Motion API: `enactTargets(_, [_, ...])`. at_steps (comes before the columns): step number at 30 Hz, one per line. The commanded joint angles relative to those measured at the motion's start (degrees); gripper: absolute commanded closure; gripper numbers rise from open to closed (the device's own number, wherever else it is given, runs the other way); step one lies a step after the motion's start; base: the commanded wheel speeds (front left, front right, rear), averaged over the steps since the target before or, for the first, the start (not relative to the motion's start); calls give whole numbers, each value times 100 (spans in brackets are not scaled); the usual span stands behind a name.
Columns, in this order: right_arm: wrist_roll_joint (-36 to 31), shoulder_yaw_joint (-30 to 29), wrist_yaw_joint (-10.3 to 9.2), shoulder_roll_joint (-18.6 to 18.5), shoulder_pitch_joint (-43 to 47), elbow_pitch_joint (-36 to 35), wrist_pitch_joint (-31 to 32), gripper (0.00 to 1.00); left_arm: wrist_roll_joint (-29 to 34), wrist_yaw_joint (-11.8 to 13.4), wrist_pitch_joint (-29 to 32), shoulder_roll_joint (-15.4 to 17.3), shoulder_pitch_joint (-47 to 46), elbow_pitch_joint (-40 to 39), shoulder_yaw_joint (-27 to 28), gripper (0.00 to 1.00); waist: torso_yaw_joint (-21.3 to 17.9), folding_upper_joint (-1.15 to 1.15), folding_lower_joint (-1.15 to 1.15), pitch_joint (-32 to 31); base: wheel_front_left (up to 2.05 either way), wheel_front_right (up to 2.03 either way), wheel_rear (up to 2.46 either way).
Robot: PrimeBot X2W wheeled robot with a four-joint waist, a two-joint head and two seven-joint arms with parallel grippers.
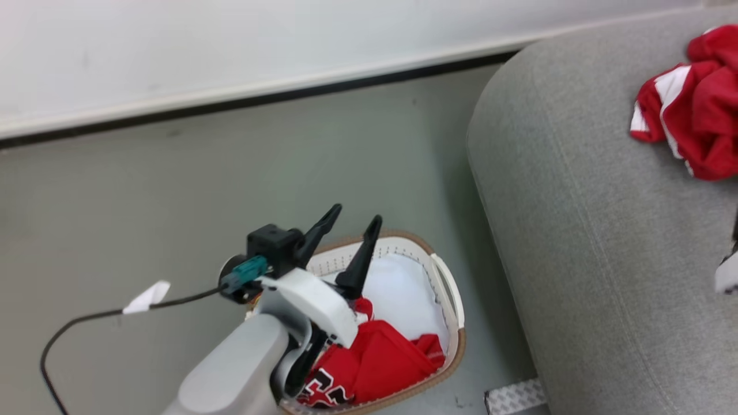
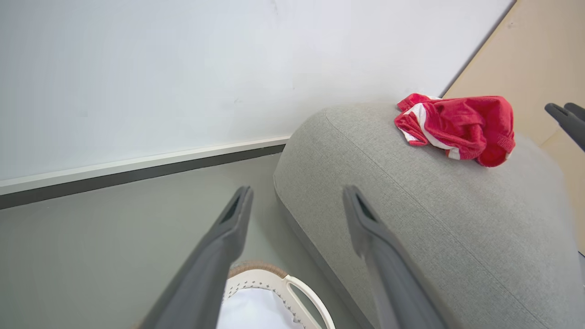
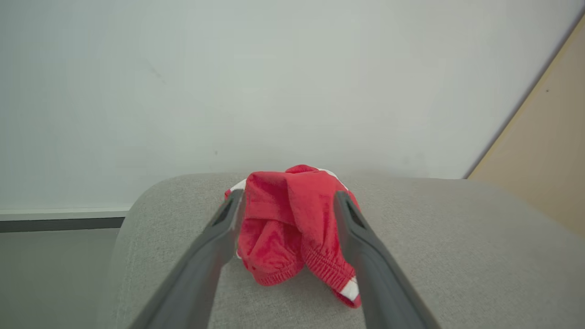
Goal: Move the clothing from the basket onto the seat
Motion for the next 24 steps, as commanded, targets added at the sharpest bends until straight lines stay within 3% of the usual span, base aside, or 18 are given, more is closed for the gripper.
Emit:
enactTargets(1, [83,112,-12,93,372,-300,-7,0,2,90,-62,94,217,-72,113,0,102,0,0,-257,0,0,0])
enactTargets(12, [185,383,-12,587,1920,-1811,-8,0,632,262,-101,59,1622,-897,1417,0,655,0,0,-1062,0,0,0])
enactTargets(24, [187,747,-12,820,3057,-2261,-9,0,1715,-146,-102,-480,3275,-1454,3148,0,1259,0,0,-1913,0,0,0])
